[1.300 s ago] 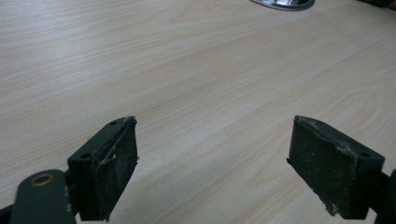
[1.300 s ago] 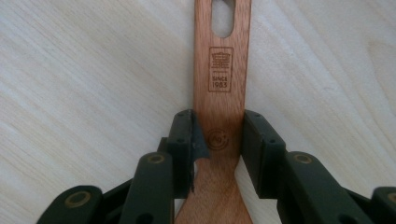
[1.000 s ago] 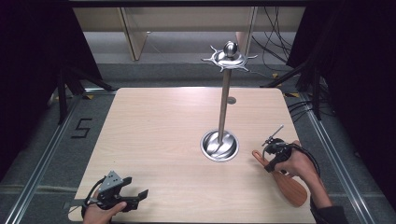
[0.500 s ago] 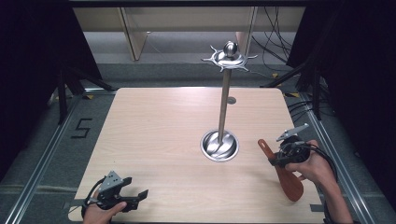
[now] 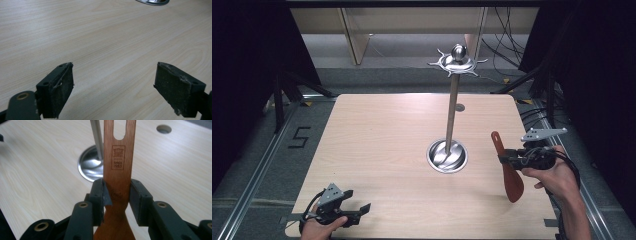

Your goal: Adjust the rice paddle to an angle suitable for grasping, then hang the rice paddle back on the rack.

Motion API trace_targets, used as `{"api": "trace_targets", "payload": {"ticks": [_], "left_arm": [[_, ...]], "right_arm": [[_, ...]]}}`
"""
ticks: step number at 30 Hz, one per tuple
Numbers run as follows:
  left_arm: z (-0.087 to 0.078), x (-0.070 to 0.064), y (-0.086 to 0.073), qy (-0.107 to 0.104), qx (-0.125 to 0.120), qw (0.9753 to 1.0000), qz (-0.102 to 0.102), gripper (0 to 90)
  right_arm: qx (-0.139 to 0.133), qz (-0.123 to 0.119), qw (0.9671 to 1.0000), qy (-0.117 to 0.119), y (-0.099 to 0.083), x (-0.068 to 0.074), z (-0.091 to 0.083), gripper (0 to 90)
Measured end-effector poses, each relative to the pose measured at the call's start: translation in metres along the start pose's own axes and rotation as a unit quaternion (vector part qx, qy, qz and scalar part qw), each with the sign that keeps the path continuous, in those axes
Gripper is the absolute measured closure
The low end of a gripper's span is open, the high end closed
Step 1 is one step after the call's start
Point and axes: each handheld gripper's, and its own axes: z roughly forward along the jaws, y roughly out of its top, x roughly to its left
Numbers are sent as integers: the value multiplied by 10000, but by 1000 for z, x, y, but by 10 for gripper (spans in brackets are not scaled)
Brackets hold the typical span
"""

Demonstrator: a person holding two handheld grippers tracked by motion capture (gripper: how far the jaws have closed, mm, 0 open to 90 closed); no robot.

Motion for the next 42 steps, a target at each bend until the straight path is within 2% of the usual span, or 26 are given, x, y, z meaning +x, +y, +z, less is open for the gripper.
{"api": "trace_targets", "payload": {"ticks": [3, 6, 7, 8, 9, 11, 13, 14, 15, 17, 18, 21, 22, 23, 25, 27, 28, 31, 33, 34, 36, 37, 38, 39, 41, 42], "left_arm": [[0, -1, 0, 0, -35, 10000, -38, 148], [1, -3, -1, 42, -71, 9998, -204, 147], [1, -2, -1, 5, -38, 9999, -109, 148], [1, -3, -1, 12, -82, 9999, -147, 148], [1, -3, -1, -20, -75, 9998, -161, 148], [1, -3, -1, -7, -64, 9999, -160, 148], [1, -3, -1, -20, -47, 9999, -163, 148], [0, -2, -1, -13, -29, 9999, -134, 148], [0, -2, -1, -13, -29, 9999, -139, 147], [1, -3, -1, -21, -77, 9998, -160, 147], [1, -3, 0, -7, 3, 9999, -145, 148], [2, -5, 1, -28, -2, 9999, -126, 148], [1, -4, 1, -36, 14, 10000, -39, 148], [1, -5, 1, -25, 20, 9999, -97, 147], [2, -4, 1, -47, 11, 9999, -119, 148], [2, -5, 1, -49, -2, 9999, -119, 148], [3, -5, 1, -49, 5, 9999, -110, 148], [2, -5, 1, -55, 9, 10000, -46, 148], [3, -5, 1, -66, -23, 9999, -128, 147], [2, -5, 1, -59, 25, 10000, -72, 148], [2, -5, 1, -63, 7, 9999, -85, 148], [3, -6, 1, -60, -42, 9999, -156, 147], [2, -4, 2, -44, 10, 10000, -24, 148], [3, -5, 2, -26, 4, 9999, -129, 148], [3, -5, 1, -35, 44, 9999, -115, 148], [3, -5, 1, -9, 42, 9999, -131, 148]], "right_arm": [[-85, 25, 10000, -29, 3, 3, -2, 669], [-250, -57, 9997, -17, 6, 7, -2, 669], [-174, -57, 9998, -27, 7, 8, -4, 669], [-178, -127, 9997, -92, 9, 9, -4, 669], [-198, -123, 9997, -53, 10, 10, -5, 668], [-386, -214, 9990, -55, 12, 12, -4, 668], [-411, -228, 9989, 22, 14, 13, -6, 668], [-525, -375, 9979, -3, 15, 12, -7, 668], [-615, -390, 9973, 41, 15, 12, -7, 669], [-616, -388, 9973, 98, 16, 12, -8, 668], [-820, -360, 9959, 156, 16, 12, -9, 668], [-817, -393, 9957, 184, 16, 11, -12, 669], [-944, -237, 9950, 237, 14, 11, -11, 669], [-841, -357, 9955, 254, 14, 8, -13, 669], [-853, -207, 9957, 290, 13, 8, -12, 669], [-876, -184, 9957, 243, 13, 7, -12, 669], [-980, -167, 9949, 196, 13, 8, -13, 669], [-1017, -145, 9944, 244, 15, 9, -17, 669], [-1134, -341, 9928, 149, 17, 8, -21, 669], [-1188, -320, 9923, 158, 17, 9, -22, 669], [-1349, -190, 9906, 117, 18, 14, -25, 669], [-1292, -215, 9913, 149, 19, 14, -27, 668], [-1325, -280, 9907, 148, 20, 14, -30, 668], [-1427, -306, 9892, 112, 20, 15, -30, 668], [-1460, -365, 9885, 124, 22, 15, -35, 668], [-1490, -260, 9884, 142, 23, 18, -36, 668]]}}
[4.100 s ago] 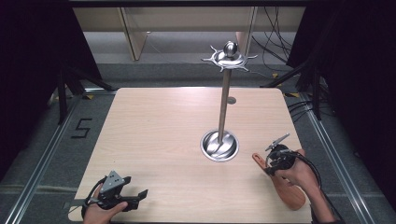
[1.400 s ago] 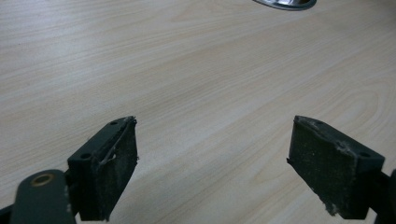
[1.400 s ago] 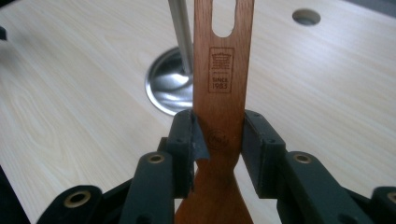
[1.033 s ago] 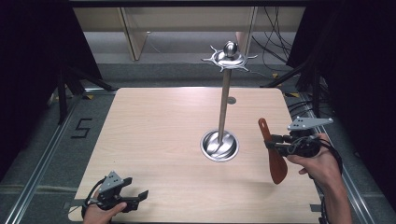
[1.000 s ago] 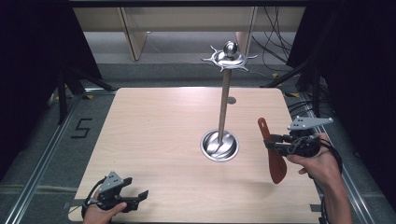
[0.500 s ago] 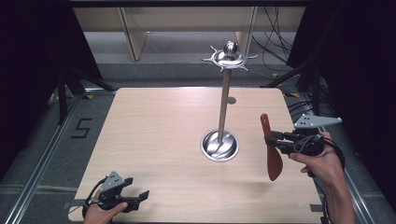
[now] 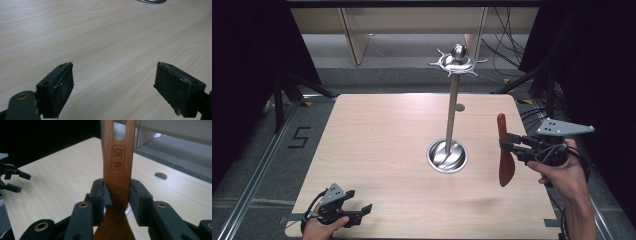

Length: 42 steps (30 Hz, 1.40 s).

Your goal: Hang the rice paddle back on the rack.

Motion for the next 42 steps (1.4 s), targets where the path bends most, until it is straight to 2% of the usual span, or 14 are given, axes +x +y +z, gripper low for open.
{"api": "trace_targets", "payload": {"ticks": [3, 7, 12, 13, 14, 16, 17, 18, 19, 24, 25, 27, 29, 42], "left_arm": [[-1, 0, -1, -29, -37, 10000, 14, 148], [-1, 0, -1, 18, -30, 10000, -40, 148], [0, 0, -1, -15, -54, 10000, 20, 148], [-1, 2, -1, 20, 47, 9999, 104, 148], [-1, 0, -1, 71, -20, 10000, -13, 148], [-1, 0, -1, 32, -39, 10000, -32, 148], [-1, 2, -2, 29, -23, 9999, 93, 148], [-2, 2, -3, 52, -7, 10000, 8, 147], [-2, 2, -3, 59, -68, 9999, -49, 148], [-3, 1, -3, 89, -43, 9999, -23, 148], [-3, 2, -3, 88, -19, 10000, 11, 147], [-3, 3, -3, 72, -15, 10000, 4, 148], [-2, 1, -3, 70, -41, 10000, -20, 148], [-3, 2, -3, 47, -45, 10000, 63, 148]], "right_arm": [[-126, -136, 9998, -20, 4, 0, -3, 669], [-265, -88, 9996, -80, 7, 3, -7, 669], [-389, -220, 9989, -121, 14, 3, -9, 668], [-430, -194, 9988, -126, 16, 3, -9, 669], [-461, -153, 9988, -109, 17, 3, -9, 669], [-441, -195, 9988, -113, 19, 3, -10, 669], [-477, -139, 9987, -105, 20, 4, -11, 669], [-502, -244, 9984, -126, 25, 5, -13, 668], [-532, -168, 9984, -122, 26, 7, -13, 668], [-583, -334, 9977, -80, 34, 12, -13, 668], [-729, -358, 9966, -134, 38, 16, -10, 669], [-634, -323, 9975, 6, 43, 18, -9, 668], [-677, -480, 9965, -61, 48, 18, -8, 668], [-776, -590, 9952, -73, 85, 30, -11, 669]]}}
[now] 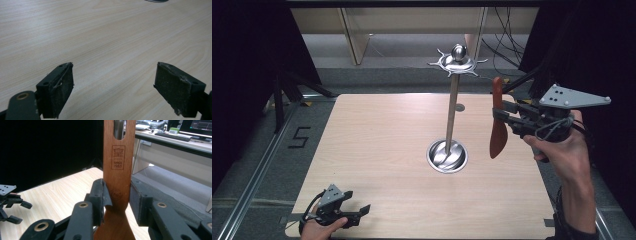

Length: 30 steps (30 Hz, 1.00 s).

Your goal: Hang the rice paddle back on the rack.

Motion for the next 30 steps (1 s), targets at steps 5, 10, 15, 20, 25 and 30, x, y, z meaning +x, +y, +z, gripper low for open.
{"api": "trace_targets", "payload": {"ticks": [5, 10, 15, 20, 25, 30], "left_arm": [[0, 0, 0, -7, -1, 10000, -7, 148], [0, -1, 0, -4, -9, 10000, -90, 148], [0, 0, 0, -12, -3, 10000, -34, 148], [0, 0, 0, -18, 0, 10000, -9, 148], [0, 0, 0, 5, 35, 10000, -50, 148], [0, 0, 0, -12, 15, 10000, 8, 148]], "right_arm": [[44, -4, 10000, 43, 10, 2, 7, 669], [87, -27, 10000, 31, 14, 1, 13, 668], [123, 65, 9999, 76, 16, 0, 20, 668], [122, 91, 9999, 70, 17, -2, 25, 668], [138, 58, 9999, 57, 17, -3, 30, 669], [190, 89, 9997, 105, 20, 0, 36, 668]]}}
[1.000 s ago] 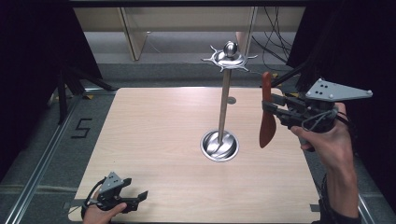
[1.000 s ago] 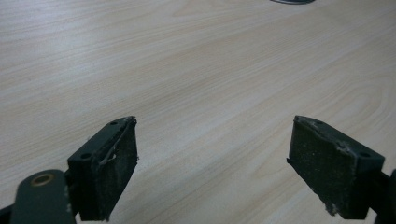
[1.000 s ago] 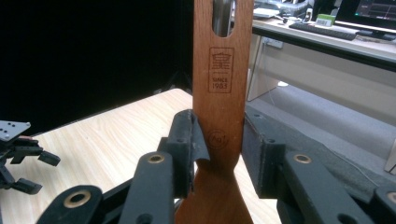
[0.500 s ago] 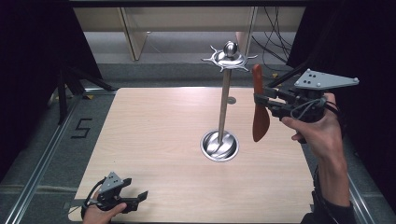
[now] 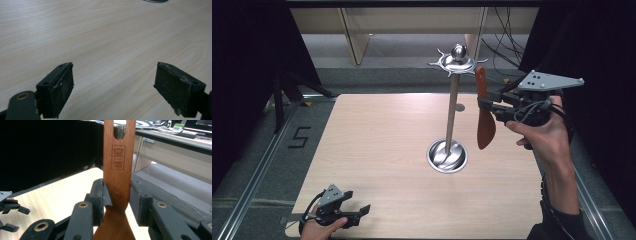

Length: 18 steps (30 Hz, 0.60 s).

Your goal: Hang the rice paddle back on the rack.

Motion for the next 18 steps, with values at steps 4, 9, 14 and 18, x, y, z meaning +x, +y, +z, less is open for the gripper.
{"api": "trace_targets", "payload": {"ticks": [4, 9, 14, 18], "left_arm": [[0, 0, 0, -10, -14, 10000, -20, 148], [0, 0, 0, -9, -15, 10000, -15, 148], [1, -1, 0, -11, -4, 10000, -76, 148], [0, -1, 0, -10, -4, 10000, -43, 148]], "right_arm": [[58, 13, 10000, 4, 3, 0, 4, 668], [36, -57, 10000, -22, 3, -4, 9, 668], [92, -4, 10000, -7, 3, -4, 13, 668], [99, 27, 9999, 22, 2, -6, 17, 668]]}}
